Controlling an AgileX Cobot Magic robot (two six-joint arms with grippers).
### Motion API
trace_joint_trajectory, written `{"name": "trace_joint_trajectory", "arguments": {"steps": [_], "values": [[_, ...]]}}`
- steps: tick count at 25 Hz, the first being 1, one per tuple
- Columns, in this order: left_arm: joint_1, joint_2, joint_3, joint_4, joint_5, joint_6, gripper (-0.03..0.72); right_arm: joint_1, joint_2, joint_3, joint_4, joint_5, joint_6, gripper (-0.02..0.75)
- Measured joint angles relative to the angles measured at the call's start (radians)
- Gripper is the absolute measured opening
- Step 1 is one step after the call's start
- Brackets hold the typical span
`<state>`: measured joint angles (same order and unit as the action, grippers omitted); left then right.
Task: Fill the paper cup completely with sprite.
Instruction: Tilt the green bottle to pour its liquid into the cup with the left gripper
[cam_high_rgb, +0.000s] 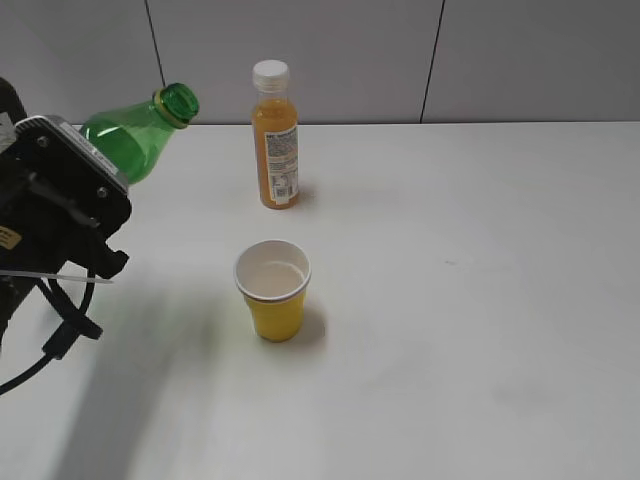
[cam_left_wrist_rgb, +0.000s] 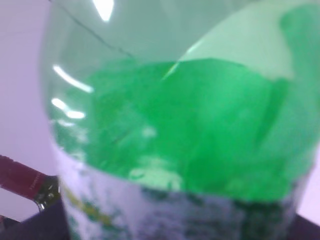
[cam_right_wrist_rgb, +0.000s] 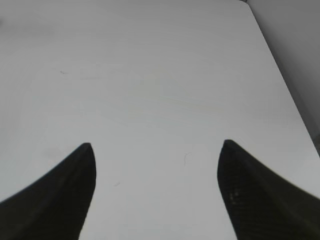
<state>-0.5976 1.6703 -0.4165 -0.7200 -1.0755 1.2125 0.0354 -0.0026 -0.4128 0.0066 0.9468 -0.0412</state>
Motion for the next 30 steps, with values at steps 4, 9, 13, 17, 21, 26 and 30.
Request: {"name": "trace_joint_trajectory", "arguments": {"steps": [4,9,13,17,21,26,30], "values": [[0.000,0.000,0.000,-0.008,0.000,0.073,0.463,0.000,0.000,0.000,0.000,0.000,0.000,0.585],[0.000,0.000,0.000,-0.030,0.000,0.097,0.463,0.000,0.000,0.000,0.000,0.000,0.000,0.585],[0.000,0.008,0.000,-0.062,-0.026,0.100,0.463,0.000,0.000,0.000,0.000,0.000,0.000,0.585],[0.000,0.050,-0.001,-0.076,-0.073,0.107,0.463,0.000,0.000,0.000,0.000,0.000,0.000,0.585],[0.000,0.081,-0.001,-0.076,-0.074,0.108,0.463,0.000,0.000,0.000,0.000,0.000,0.000,0.585],[-0.039,0.082,-0.001,-0.090,-0.080,0.122,0.463,0.000,0.000,0.000,0.000,0.000,0.000,0.585],[-0.079,0.082,-0.001,-0.115,-0.080,0.162,0.463,0.000,0.000,0.000,-0.001,0.000,0.000,0.585]]}}
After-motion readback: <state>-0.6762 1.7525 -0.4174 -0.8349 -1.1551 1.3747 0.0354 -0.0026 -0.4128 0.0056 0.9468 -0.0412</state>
